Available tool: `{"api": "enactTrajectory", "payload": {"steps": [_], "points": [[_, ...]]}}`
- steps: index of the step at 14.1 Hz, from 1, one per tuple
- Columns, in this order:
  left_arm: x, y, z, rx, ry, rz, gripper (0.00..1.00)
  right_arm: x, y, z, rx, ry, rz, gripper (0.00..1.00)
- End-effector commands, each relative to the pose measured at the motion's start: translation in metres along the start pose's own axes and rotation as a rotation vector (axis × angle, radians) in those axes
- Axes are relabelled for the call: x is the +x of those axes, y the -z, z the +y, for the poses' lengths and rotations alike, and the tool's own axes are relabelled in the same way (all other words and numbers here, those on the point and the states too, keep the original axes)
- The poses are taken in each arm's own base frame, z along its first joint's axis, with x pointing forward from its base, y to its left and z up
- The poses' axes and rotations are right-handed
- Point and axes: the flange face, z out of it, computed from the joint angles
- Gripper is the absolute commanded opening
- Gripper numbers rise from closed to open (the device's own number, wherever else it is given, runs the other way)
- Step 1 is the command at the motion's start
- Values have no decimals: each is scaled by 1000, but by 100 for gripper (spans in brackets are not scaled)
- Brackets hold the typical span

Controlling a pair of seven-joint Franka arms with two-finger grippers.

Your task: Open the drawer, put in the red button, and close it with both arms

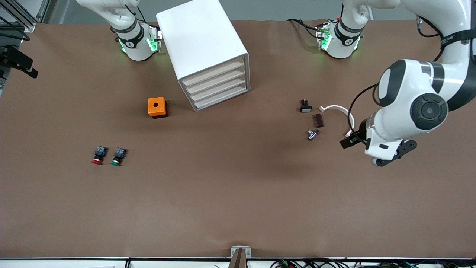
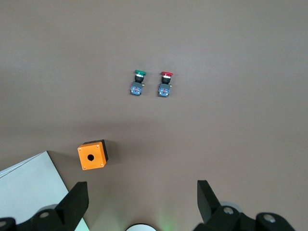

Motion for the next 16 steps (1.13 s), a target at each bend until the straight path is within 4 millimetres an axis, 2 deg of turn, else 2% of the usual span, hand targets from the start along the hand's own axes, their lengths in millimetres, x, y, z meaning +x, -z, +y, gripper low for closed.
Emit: {"api": "enactTrajectory", "payload": {"steps": [1,3,4,6,7,9,10,11,14,16], "points": [[-19,-17,47,13,125,-101,100,24,-27,13,-14,6,-53,100],[-34,-34,74,19,227,-232,100,27,-27,21,-14,34,-43,100],[-40,-37,87,-3,311,-294,100,33,-34,23,-16,34,-45,100],[-45,-52,104,-13,491,-411,100,54,-66,26,-14,31,-95,100],[-47,-55,110,-17,559,-467,100,57,-65,31,-17,23,-91,100],[-60,-72,126,16,664,-546,100,72,-89,38,-17,11,-119,100],[-63,-80,132,34,743,-601,100,76,-94,44,-16,4,-126,100],[-65,-91,138,64,835,-661,100,76,-93,51,-14,-11,-122,100],[-96,-123,166,193,994,-797,100,76,-102,64,-12,-46,-138,100],[-109,-152,177,294,1066,-862,100,76,-121,81,5,-82,-114,100]]}}
